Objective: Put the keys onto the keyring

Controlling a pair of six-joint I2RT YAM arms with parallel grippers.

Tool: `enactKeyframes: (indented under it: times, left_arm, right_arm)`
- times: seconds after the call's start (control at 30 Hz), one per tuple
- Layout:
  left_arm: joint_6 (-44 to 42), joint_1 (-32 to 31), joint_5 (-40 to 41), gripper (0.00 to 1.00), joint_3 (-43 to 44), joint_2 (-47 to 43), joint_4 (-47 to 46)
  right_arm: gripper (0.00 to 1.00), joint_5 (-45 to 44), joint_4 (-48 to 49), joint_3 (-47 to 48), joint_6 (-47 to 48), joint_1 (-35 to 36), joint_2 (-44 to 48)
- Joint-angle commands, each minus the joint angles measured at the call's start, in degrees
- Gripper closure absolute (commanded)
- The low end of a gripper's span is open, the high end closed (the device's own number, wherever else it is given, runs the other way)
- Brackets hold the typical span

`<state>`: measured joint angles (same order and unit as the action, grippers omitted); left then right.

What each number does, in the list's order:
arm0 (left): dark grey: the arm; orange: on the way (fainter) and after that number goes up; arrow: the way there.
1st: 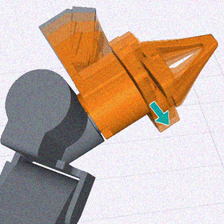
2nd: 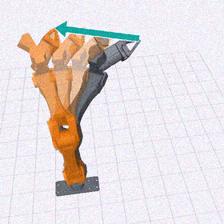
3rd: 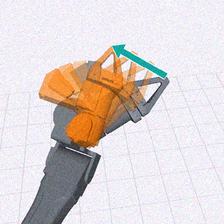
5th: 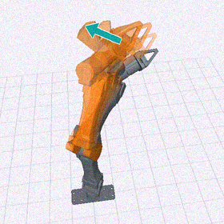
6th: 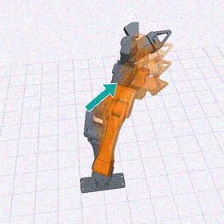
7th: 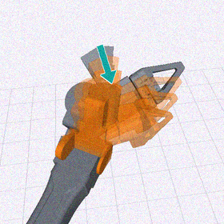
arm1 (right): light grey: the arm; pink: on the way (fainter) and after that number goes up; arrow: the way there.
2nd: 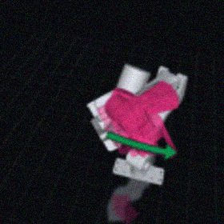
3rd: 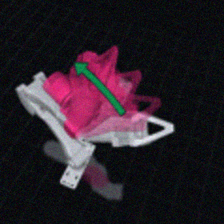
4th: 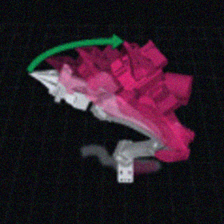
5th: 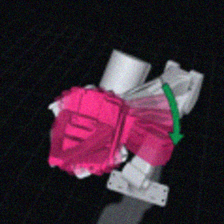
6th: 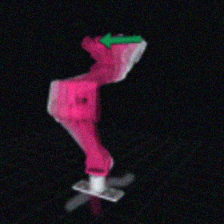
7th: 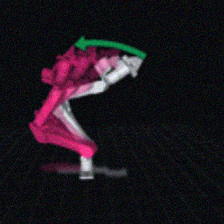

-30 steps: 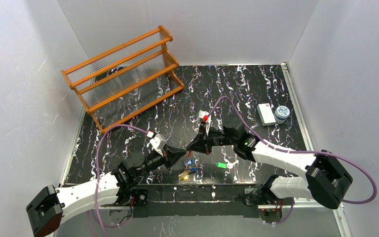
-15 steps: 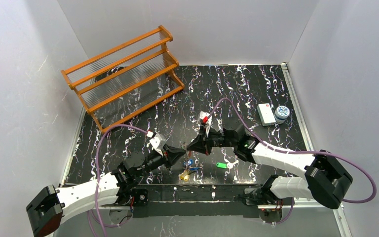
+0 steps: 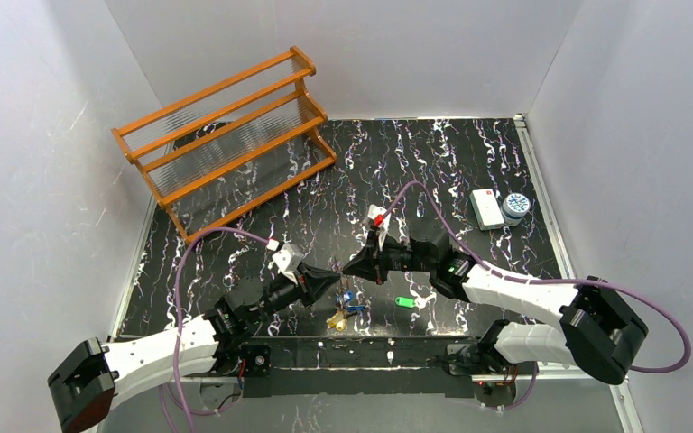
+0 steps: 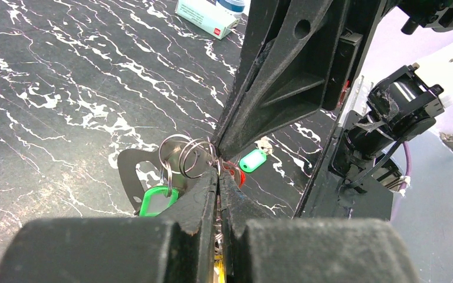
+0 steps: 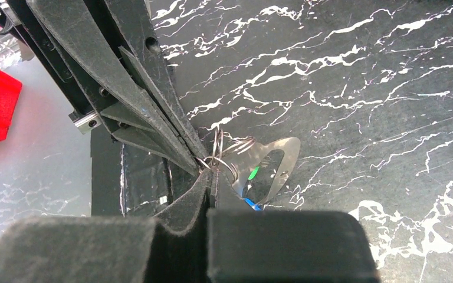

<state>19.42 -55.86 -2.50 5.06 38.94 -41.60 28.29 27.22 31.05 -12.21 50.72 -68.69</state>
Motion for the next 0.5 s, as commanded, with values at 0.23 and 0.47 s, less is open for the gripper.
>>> enactKeyframes:
  times: [0.23,0.47]
  left_arm:
    - [0.50,-0.16,0.50,1.00,-1.66,-2.60,-5.57]
    - [-0.15,-0.15,0.17,1.00,-2.45,-2.96,-6.19]
  right_arm:
    - [0.99,-6.22,-0.51,-1.86,-1.43,-0.22,1.46]
    - [0.93,-6.48,-0.29,-2.00,-1.71,-0.27,2.14]
